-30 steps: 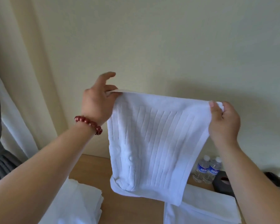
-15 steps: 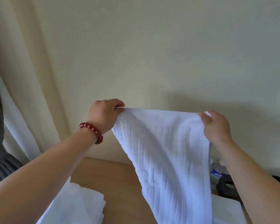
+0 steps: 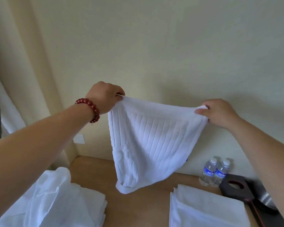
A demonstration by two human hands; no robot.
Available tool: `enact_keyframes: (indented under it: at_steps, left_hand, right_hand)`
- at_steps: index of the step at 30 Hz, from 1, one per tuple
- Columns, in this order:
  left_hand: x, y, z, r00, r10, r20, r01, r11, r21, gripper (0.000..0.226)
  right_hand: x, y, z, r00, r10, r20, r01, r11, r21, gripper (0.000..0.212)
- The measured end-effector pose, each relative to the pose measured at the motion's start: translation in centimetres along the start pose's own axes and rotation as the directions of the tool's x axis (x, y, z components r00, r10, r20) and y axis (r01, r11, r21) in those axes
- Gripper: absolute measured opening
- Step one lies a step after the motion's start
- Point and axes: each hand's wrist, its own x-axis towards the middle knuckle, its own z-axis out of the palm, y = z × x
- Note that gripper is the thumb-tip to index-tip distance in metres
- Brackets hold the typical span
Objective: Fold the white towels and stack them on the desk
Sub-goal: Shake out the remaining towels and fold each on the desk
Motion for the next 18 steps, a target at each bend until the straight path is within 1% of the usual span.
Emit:
enact_keyframes:
  at_steps: [1,2,3,4,5,6,7,8,9,10,11,12,14,15,17,18]
  left_hand:
    - [0.6,0.5,-0.9,0.996,0.026,-0.083,-0.026,1.0,0.001,0.024]
    - [1.3,1.0,-2.1,0.977,0.035,-0.212,-0.036,0.999,-0.001,0.024]
    - [1.7,1.5,-3.2,0.93,0.033,-0.366,-0.046,0.999,-0.027,0.024]
    - [1.3,2.1,-3.8,0.86,0.03,-0.509,-0.069,0.996,-0.057,0.024]
    - [0.2,2.7,-3.9,0.801,0.071,-0.595,-0.127,0.991,-0.052,0.024]
    - [-1.5,3.0,-2.9,0.788,0.173,-0.591,-0.22,0.975,-0.008,0.025]
    - [-3.5,3.1,-1.0,0.81,0.289,-0.51,-0.32,0.947,0.029,0.027]
    - [-5.7,2.6,1.6,0.866,0.366,-0.339,-0.382,0.924,0.022,0.03]
    - [-7.6,1.8,3.6,0.931,0.346,-0.115,-0.348,0.937,-0.005,0.032]
    - [-8.5,0.8,4.7,0.966,0.251,0.058,-0.251,0.968,-0.017,0.031]
    - [-8.6,-0.3,5.2,0.983,0.136,0.124,-0.132,0.991,-0.037,0.026]
    - [-8.1,-1.2,5.1,0.989,0.048,0.141,-0.036,0.996,-0.084,0.019]
    - [-6.7,-1.4,4.1,0.986,-0.046,0.162,0.073,0.983,-0.169,0.023]
    - [-6.1,-0.8,3.5,0.985,-0.089,0.147,0.119,0.97,-0.21,0.024]
    - [-5.2,0.4,3.0,0.993,-0.074,0.095,0.094,0.968,-0.232,0.018]
    - [-4.7,0.5,3.1,0.994,-0.086,0.069,0.099,0.973,-0.211,0.017]
  right_hand:
    - [0.4,-0.7,-0.8,0.982,-0.03,-0.186,0.017,0.997,-0.073,0.046]
    - [0.2,-1.9,-1.6,0.921,-0.033,-0.388,0.003,0.997,-0.077,0.041]
    - [-0.3,-3.4,-2.0,0.849,-0.031,-0.528,0.032,0.999,-0.007,0.032]
    - [-1.1,-4.8,-2.1,0.842,-0.012,-0.54,0.055,0.996,0.063,0.025]
    - [-1.9,-5.7,-1.8,0.919,-0.054,-0.391,0.087,0.994,0.067,0.021]
    - [-3.1,-6.1,-1.1,0.988,-0.122,-0.095,0.126,0.991,0.035,0.018]
    - [-4.4,-6.2,-0.6,0.957,-0.146,0.25,0.149,0.989,0.007,0.017]
    - [-5.5,-5.8,-0.2,0.867,-0.124,0.482,0.148,0.989,-0.013,0.013]
    - [-6.2,-5.0,-0.1,0.807,-0.088,0.584,0.106,0.994,0.003,0.012]
    - [-6.2,-3.8,-0.1,0.808,-0.07,0.585,0.068,0.997,0.024,0.017]
    - [-5.7,-2.6,-0.1,0.851,-0.062,0.521,0.055,0.998,0.028,0.022]
    - [-4.9,-1.5,0.2,0.902,-0.043,0.43,0.065,0.997,-0.038,0.025]
    - [-3.7,-0.2,1.1,0.969,0.012,0.248,0.028,0.987,-0.159,0.028]
    - [-3.2,0.3,1.8,0.984,0.033,0.173,-0.007,0.989,-0.146,0.03]
    - [-2.6,1.0,3.0,0.995,0.077,0.063,-0.072,0.994,-0.081,0.036]
    - [-2.6,0.9,3.3,0.995,0.089,0.044,-0.086,0.994,-0.065,0.036]
